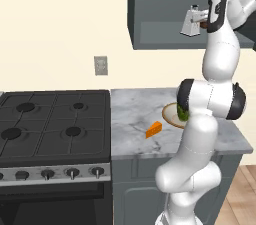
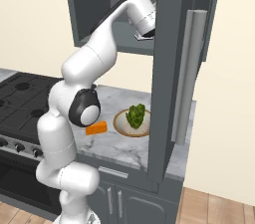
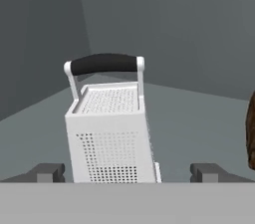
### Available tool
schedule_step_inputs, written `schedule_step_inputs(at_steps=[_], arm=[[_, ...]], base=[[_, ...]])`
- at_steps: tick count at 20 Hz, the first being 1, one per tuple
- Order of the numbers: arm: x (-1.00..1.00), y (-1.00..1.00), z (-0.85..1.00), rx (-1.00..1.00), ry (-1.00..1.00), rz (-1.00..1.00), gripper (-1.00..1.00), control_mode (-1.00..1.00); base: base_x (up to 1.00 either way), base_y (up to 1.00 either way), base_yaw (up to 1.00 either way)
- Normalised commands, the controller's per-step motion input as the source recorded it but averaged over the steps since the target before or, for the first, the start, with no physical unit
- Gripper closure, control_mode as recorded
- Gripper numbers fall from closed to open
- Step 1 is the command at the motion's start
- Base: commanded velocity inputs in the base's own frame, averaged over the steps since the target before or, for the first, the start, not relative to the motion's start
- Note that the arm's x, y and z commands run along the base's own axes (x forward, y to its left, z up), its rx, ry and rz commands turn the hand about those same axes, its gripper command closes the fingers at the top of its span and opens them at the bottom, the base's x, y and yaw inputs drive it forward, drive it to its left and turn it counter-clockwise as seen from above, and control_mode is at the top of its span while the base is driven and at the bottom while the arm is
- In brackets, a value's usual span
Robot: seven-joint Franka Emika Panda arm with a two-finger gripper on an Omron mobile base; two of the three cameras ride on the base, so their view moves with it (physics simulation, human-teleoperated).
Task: Pick the cheese from the fridge and the cheese grater from the cabinet and place them next to the salad bowl.
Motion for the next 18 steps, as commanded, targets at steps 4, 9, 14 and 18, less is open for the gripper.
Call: schedule_step_inputs(at_steps=[4, 9, 14, 18], arm=[[0.22, 0.0, 0.0, 0.0, 0.0, 0.0, -1.0, -1.0], [0.22, 0.0, 0.0, 0.0, 0.0, 0.0, -1.0, -1.0], [0.15, 0.0, -0.01, 0.0, 0.0, 0.0, -1.0, -1.0], [0.05, 0.0, -0.01, 0.0, 0.0, 0.0, -1.0, -1.0]], base=[[0.0, 0.0, 0.0], [0.0, 0.0, 0.0], [0.0, 0.0, 0.0], [0.0, 0.0, 0.0]])
